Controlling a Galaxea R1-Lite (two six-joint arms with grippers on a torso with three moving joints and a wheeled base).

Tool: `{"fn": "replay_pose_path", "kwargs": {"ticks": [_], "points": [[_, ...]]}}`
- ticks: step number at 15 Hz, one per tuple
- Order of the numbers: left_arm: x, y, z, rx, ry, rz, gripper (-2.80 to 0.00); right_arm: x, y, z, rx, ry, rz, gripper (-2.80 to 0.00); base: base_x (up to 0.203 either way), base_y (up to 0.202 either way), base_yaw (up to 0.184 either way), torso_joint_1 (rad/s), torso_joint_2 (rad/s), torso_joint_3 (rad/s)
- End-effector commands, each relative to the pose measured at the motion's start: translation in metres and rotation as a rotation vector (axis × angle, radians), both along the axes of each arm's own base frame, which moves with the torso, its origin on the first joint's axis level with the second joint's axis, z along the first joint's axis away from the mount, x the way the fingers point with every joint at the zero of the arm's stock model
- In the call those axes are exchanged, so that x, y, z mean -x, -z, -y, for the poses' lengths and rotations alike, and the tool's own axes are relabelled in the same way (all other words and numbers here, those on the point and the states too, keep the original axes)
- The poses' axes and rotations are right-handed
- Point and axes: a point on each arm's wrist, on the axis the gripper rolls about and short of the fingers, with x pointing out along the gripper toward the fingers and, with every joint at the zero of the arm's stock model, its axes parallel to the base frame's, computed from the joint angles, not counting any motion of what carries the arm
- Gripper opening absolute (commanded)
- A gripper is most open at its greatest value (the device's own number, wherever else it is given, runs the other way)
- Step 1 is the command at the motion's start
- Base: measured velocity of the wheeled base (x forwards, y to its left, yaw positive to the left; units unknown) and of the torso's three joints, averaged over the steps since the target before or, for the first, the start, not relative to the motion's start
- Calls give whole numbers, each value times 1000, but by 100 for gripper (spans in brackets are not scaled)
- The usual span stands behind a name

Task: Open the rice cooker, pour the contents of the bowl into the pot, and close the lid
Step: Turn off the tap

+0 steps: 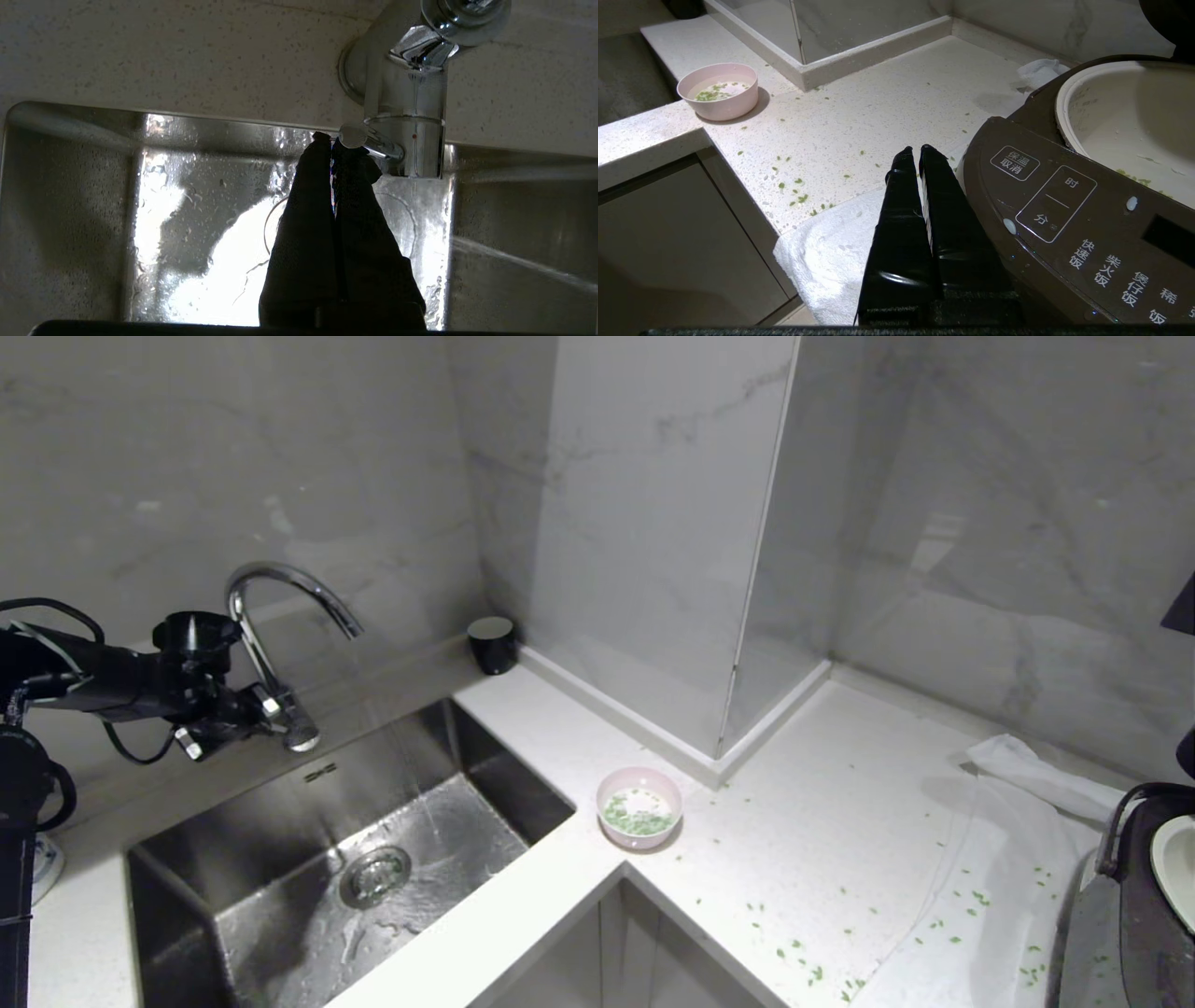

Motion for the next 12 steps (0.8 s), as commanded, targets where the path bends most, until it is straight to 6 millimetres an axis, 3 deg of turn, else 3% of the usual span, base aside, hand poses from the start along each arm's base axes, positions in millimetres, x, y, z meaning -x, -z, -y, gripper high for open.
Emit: {"fn": "replay_pose_path", "kwargs": {"ticks": [1,7,12], "points": [[-3,2,-5,-1,-12,7,-280,0,0,0,0,0,-2,-280,0,0,0,0,0,0],[3,1,-3,11,-17,-15,-280,0,0,0,0,-1,-2,-280,0,0,0,0,0,0],[42,-45,24,94,71,-21,-280,0,0,0,0,-2,-2,-280,0,0,0,0,0,0]]}}
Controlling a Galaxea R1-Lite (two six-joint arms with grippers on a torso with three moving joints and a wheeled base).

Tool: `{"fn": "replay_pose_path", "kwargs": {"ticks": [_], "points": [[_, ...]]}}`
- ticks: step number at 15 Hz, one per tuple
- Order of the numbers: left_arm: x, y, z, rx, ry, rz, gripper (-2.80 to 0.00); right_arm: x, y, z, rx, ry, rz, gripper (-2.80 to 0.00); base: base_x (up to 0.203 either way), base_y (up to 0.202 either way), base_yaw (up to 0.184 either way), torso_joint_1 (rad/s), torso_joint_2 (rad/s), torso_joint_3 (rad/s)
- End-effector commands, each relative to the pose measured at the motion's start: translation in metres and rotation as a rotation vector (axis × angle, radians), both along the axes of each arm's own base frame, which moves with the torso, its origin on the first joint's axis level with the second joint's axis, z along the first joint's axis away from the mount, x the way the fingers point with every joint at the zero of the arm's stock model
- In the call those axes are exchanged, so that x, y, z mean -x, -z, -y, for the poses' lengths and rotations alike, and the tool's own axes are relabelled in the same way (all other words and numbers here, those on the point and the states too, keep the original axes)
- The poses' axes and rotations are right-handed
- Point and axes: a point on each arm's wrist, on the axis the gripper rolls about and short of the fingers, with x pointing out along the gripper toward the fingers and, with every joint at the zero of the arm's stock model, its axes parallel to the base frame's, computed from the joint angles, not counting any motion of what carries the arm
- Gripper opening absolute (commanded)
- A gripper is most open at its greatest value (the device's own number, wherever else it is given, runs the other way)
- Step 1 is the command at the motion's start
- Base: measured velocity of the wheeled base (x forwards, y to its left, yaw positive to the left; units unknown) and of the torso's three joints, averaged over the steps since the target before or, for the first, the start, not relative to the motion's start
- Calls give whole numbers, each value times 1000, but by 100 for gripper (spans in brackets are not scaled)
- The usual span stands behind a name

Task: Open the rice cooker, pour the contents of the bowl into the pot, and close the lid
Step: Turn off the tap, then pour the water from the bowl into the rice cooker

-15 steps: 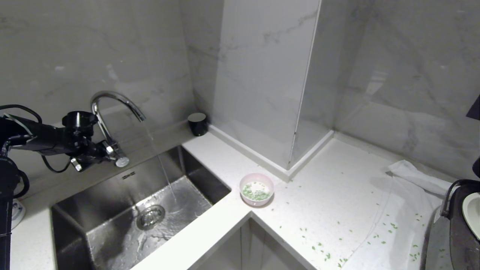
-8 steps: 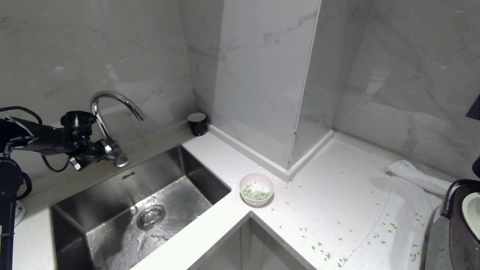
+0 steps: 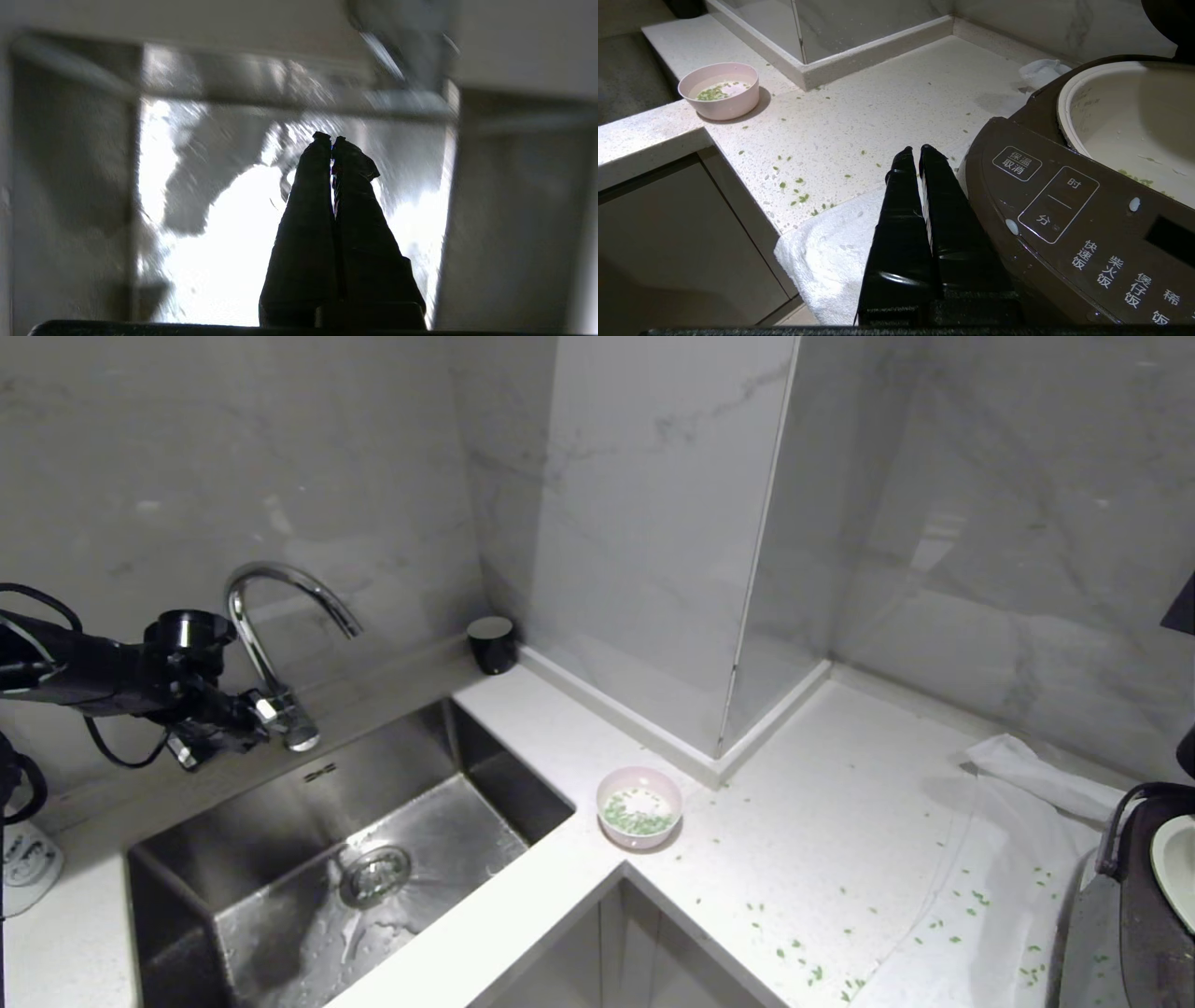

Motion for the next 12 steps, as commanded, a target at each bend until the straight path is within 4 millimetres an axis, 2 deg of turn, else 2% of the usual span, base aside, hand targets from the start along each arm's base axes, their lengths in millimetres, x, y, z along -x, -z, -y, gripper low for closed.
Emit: {"fn": "replay_pose_path", "kwargs": {"ticks": [1,5,9,12], "points": [[28,-43,17,47,73,69,-280,0,0,0,0,0,-2,-280,0,0,0,0,0,0],[75,-59,55,104,207,83,-280,0,0,0,0,0,-2,-280,0,0,0,0,0,0],[118,-78,84,37,320,171,-280,0,0,0,0,0,-2,-280,0,0,0,0,0,0],[157,-93,101,-35,384,287,-280,0,0,0,0,0,-2,-280,0,0,0,0,0,0]]}}
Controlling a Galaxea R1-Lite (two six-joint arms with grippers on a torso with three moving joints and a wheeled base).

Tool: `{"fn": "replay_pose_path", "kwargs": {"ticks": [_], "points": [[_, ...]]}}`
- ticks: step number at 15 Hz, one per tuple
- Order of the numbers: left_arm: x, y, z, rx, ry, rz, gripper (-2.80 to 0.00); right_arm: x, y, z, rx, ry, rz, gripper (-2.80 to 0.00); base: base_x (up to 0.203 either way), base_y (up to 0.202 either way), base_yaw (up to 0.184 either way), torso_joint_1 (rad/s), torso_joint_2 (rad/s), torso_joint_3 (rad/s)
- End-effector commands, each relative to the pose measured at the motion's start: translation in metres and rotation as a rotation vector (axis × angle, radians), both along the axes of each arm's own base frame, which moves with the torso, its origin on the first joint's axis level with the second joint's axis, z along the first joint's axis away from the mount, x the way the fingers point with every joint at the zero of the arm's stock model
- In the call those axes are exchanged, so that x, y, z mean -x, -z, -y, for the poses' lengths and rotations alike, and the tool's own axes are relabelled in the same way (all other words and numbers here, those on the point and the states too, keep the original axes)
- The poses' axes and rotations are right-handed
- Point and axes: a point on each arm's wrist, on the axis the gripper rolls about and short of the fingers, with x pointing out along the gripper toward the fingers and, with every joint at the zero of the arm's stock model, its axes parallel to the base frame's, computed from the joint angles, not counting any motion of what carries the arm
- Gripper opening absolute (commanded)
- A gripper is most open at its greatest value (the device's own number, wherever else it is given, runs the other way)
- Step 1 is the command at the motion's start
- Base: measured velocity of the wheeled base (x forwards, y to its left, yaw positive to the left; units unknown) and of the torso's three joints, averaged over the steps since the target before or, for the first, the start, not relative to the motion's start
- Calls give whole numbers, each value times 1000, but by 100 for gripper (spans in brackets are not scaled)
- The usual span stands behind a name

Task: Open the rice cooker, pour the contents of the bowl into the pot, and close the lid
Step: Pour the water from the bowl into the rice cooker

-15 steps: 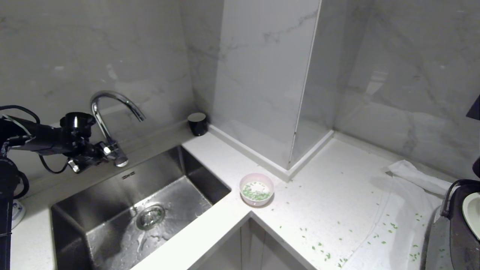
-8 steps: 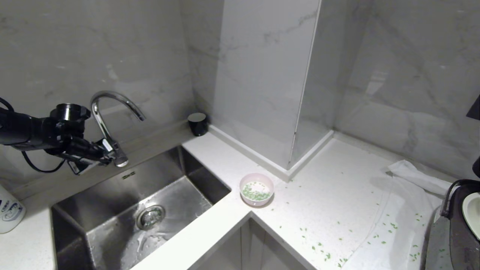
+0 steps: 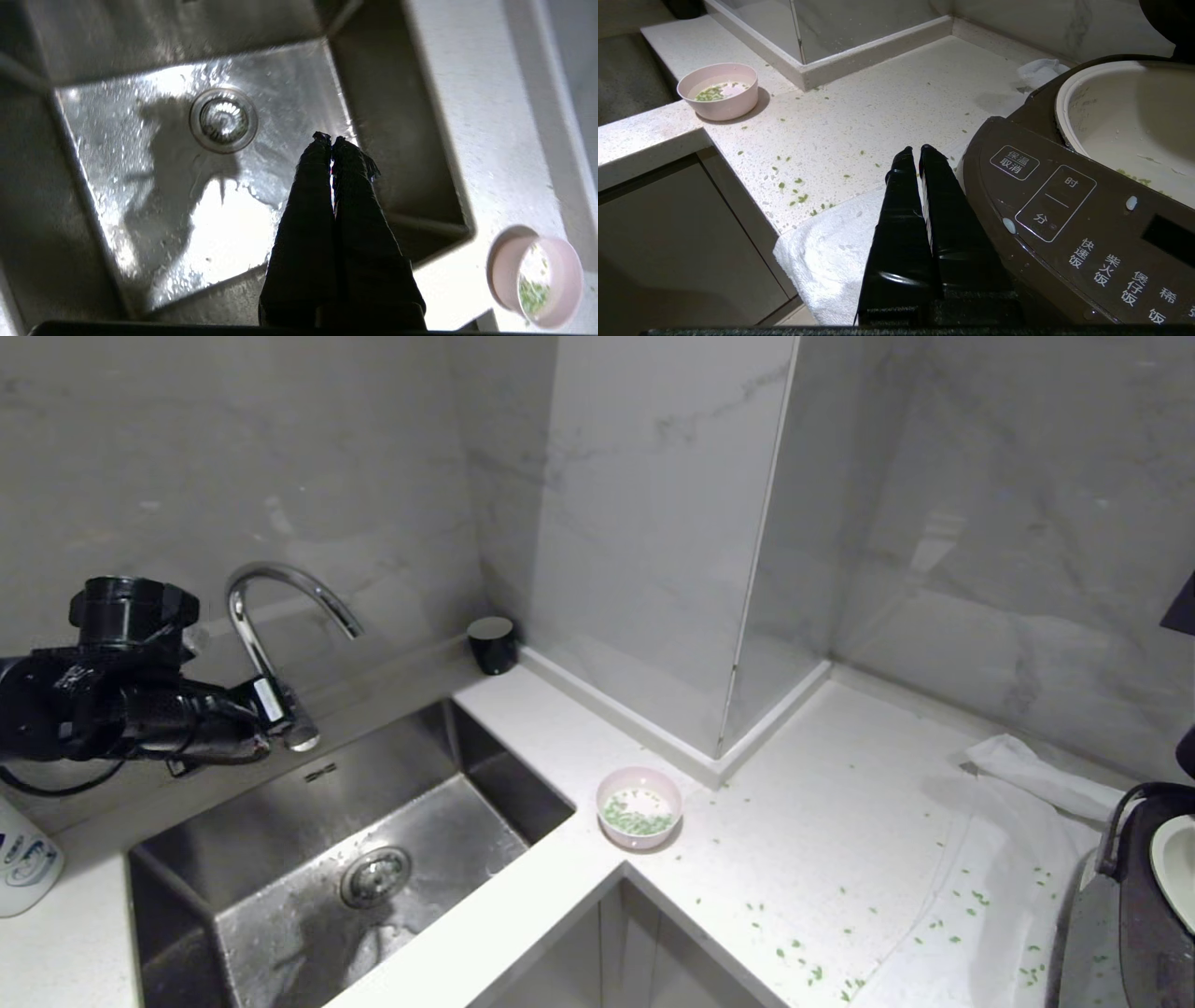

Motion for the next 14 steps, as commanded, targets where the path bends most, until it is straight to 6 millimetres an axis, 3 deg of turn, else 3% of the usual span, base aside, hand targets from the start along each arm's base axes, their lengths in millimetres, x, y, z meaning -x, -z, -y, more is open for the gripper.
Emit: {"fn": "replay_pose_path", "kwargs": {"ticks": [1,7,14], "points": [[47,-27,12,-49,47,148,-280,0,0,0,0,0,-2,-280,0,0,0,0,0,0],[131,-44,16,-229,109,322,-280,0,0,0,0,0,-2,-280,0,0,0,0,0,0],[213,-29,22,-388,179,427,-280,0,0,0,0,0,-2,-280,0,0,0,0,0,0]]}}
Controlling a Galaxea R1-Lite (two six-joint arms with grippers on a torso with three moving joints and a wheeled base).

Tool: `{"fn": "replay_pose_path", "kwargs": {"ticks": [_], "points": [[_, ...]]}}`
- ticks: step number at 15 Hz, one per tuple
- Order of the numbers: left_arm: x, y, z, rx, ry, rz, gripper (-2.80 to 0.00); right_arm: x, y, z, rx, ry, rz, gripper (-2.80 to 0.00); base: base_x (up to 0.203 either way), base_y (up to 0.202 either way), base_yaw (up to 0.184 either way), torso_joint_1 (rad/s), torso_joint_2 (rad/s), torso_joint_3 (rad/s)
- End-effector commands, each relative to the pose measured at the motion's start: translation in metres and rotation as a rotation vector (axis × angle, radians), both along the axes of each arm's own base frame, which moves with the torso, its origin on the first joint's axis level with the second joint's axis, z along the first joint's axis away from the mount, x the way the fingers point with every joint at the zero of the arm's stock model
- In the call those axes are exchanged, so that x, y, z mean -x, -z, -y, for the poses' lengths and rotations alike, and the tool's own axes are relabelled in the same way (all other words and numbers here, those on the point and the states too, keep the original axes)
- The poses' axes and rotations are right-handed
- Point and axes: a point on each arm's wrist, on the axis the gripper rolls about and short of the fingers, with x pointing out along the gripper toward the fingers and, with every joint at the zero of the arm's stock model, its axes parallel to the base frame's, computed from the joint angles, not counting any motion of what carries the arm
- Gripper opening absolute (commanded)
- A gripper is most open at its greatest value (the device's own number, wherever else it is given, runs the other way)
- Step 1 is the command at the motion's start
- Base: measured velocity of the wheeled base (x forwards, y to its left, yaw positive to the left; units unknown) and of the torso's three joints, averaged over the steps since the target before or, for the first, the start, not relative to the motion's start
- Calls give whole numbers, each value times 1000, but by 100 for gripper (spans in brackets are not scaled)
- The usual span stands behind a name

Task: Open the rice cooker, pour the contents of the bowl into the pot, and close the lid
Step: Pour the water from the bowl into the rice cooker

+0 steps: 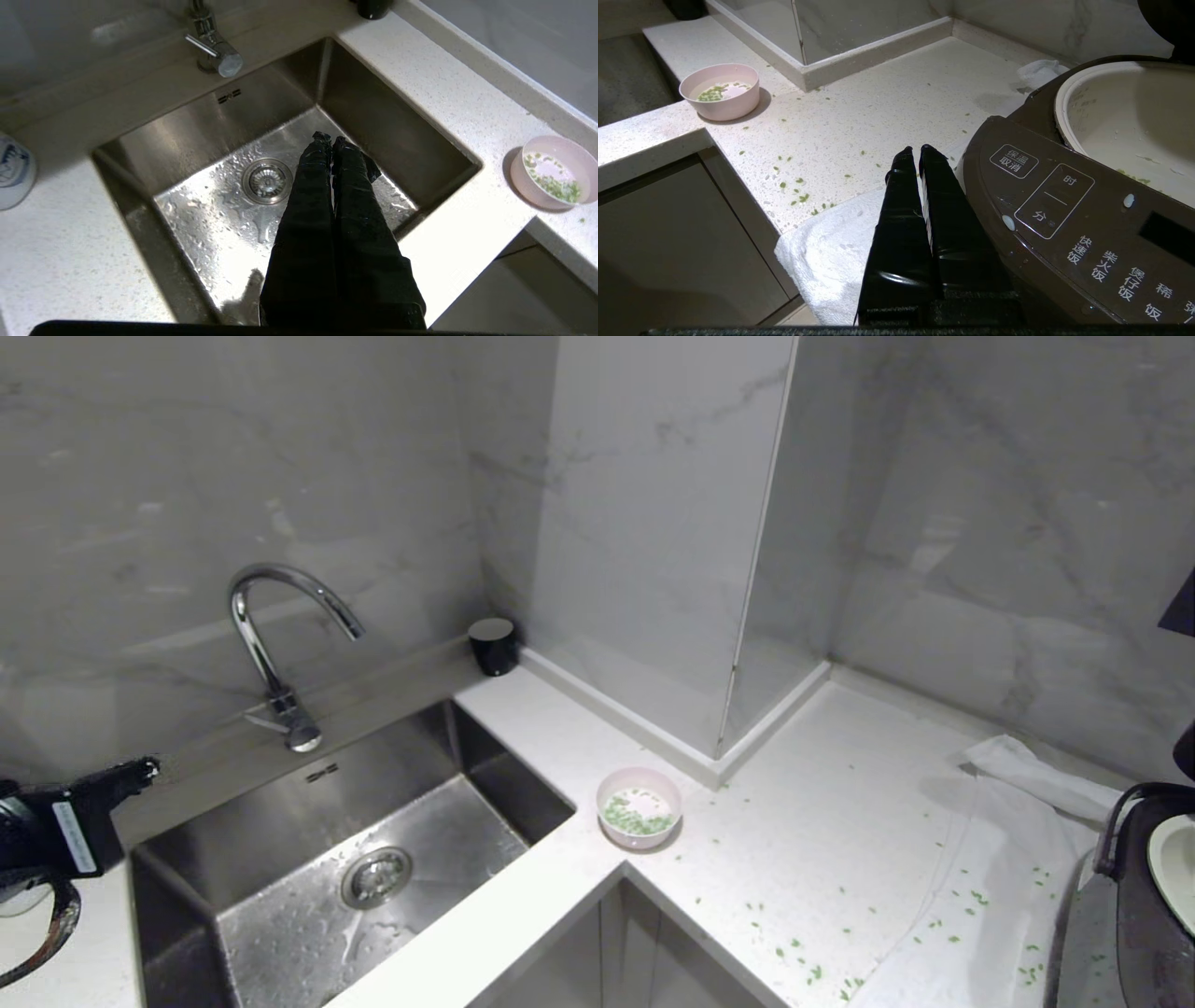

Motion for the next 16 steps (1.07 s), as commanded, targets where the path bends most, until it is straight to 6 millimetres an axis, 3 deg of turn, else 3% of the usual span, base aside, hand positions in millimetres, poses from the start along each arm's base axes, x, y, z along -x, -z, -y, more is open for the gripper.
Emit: {"fn": "replay_pose_path", "kwargs": {"ticks": [1,8,13,16], "points": [[32,2,2,-16,6,82,-280,0,0,0,0,-1,-2,-280,0,0,0,0,0,0],[69,12,9,-17,102,136,-280,0,0,0,0,0,-2,-280,0,0,0,0,0,0],[83,10,5,-56,-3,169,-280,0,0,0,0,0,-2,-280,0,0,0,0,0,0],[103,9,6,-108,-17,255,-280,0,0,0,0,0,-2,-280,0,0,0,0,0,0]]}}
